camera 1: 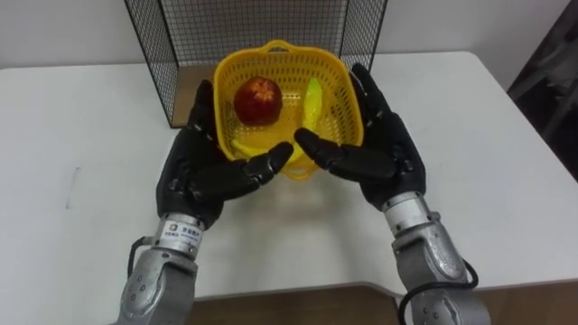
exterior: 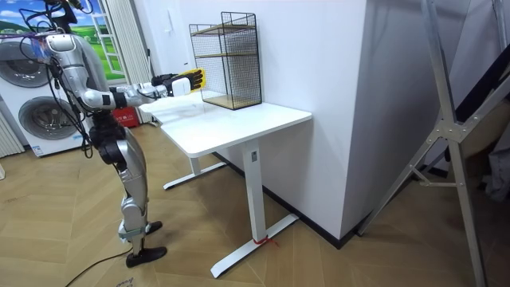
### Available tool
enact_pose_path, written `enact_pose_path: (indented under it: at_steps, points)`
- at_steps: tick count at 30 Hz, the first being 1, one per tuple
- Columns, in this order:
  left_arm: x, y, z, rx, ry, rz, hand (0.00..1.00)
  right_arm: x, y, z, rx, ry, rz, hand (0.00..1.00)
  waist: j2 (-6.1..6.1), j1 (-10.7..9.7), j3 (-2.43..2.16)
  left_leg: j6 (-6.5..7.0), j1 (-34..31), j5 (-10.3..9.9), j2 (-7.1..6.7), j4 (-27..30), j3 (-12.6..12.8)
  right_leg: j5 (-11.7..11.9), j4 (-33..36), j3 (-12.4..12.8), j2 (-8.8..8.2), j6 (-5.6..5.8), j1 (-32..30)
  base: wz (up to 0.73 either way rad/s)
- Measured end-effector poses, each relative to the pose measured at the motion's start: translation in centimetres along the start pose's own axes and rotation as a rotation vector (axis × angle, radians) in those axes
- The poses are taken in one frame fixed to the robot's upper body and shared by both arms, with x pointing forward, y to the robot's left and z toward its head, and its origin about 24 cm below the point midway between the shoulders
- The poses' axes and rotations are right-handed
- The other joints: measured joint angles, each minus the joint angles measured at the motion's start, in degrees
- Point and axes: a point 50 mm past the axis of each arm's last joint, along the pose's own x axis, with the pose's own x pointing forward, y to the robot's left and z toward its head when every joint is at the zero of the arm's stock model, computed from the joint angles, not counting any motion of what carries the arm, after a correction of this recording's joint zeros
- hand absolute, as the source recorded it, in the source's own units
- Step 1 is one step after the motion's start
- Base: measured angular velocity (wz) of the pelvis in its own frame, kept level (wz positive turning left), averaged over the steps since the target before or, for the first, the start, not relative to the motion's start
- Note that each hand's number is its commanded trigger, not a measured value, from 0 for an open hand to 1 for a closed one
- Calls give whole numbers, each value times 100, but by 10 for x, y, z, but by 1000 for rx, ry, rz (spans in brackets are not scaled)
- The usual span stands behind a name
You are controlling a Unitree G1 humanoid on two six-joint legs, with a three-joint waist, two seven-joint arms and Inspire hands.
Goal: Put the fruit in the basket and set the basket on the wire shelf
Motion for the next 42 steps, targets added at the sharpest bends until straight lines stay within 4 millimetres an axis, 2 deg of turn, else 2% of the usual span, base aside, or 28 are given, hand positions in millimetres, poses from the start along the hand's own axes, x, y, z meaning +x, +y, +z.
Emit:
enact_pose_path:
  at_steps: [17,22,24,25,27,28,30,31,33,35,37,38,39,40,41,42]
  points:
    - [-1,-4,-3,-23,-6,16,0,0,3,2,9,-26,-3,0,13,-81,-12,-7,114,-2,68,-1,71,27,3,48,38,-41,104,-1]
    - [-1,-4,-2,-21,-9,16,0,0,4,2,3,-30,2,0,6,16,-8,-30,65,-38,129,115,133,19,161,44,66,-50,-16,-7]
    - [0,-5,-2,-21,-15,15,0,0,4,2,8,-33,4,0,-5,103,-12,-86,-206,-311,293,687,143,-119,452,-12,152,-136,-152,-11]
    - [0,-5,-2,-23,-16,15,0,0,5,2,12,-34,5,0,-10,106,-9,-102,-282,-387,343,853,138,-176,533,-13,183,-162,-195,0]
    - [-1,-4,-2,-20,-16,15,0,0,3,0,21,-25,-1,0,-15,105,14,-201,-543,-627,495,1544,44,-406,856,-95,294,-263,-335,8]
    - [-1,-4,-1,-20,-17,15,0,0,3,-1,21,-24,-2,0,-20,101,17,-242,-630,-658,531,1731,11,-480,959,-123,310,-290,-368,11]
    - [-1,-4,-2,-19,-14,15,0,-1,3,-1,30,-21,-3,0,-20,158,39,-265,-999,-652,718,2650,-37,-720,1330,-83,384,-397,-476,-5]
    - [-1,-4,-2,-18,-15,15,0,-1,3,-2,32,-19,-2,0,-15,191,41,-270,-1034,-649,761,2794,-63,-789,1416,-58,400,-416,-491,-27]
    - [-1,-3,0,-14,-22,18,0,-1,5,-2,35,-19,1,0,-23,268,31,-337,-1099,-606,793,3019,-228,-901,1624,40,481,-501,-552,-19]
    - [-1,-2,0,-13,-25,19,0,-1,6,-3,34,-21,4,0,-45,248,26,-421,-1154,-501,773,3005,-293,-842,1631,54,479,-587,-552,0]
    - [-1,-2,0,-16,-27,20,0,-1,6,-2,34,-27,6,0,-74,232,11,-424,-1317,-488,646,2859,-436,-809,1611,82,450,-636,-564,2]
    - [-1,-3,0,-17,-27,19,0,-1,6,-2,36,-28,6,0,-83,226,-1,-435,-1490,-476,509,2501,-488,-801,1604,81,399,-646,-614,-3]
    - [-1,-3,0,-21,-28,19,0,-1,6,-2,35,-27,6,0,-99,224,3,-443,-1685,-353,407,2085,-455,-799,1591,79,375,-645,-626,-9]
    - [-1,-4,0,-22,-28,20,0,-1,6,-2,34,-25,6,0,-105,233,7,-432,-1772,-229,361,1872,-459,-800,1590,74,375,-645,-627,-27]
    - [-1,-3,0,-22,-29,21,0,-1,6,-3,34,-21,5,0,-95,293,-3,-352,-1850,239,346,1608,-445,-804,1573,72,377,-671,-592,-23]
    - [-1,-2,0,-18,-30,22,0,-1,6,-3,36,-20,6,0,-129,288,-23,-249,-1798,517,326,1464,-462,-814,1484,69,399,-655,-542,-13]
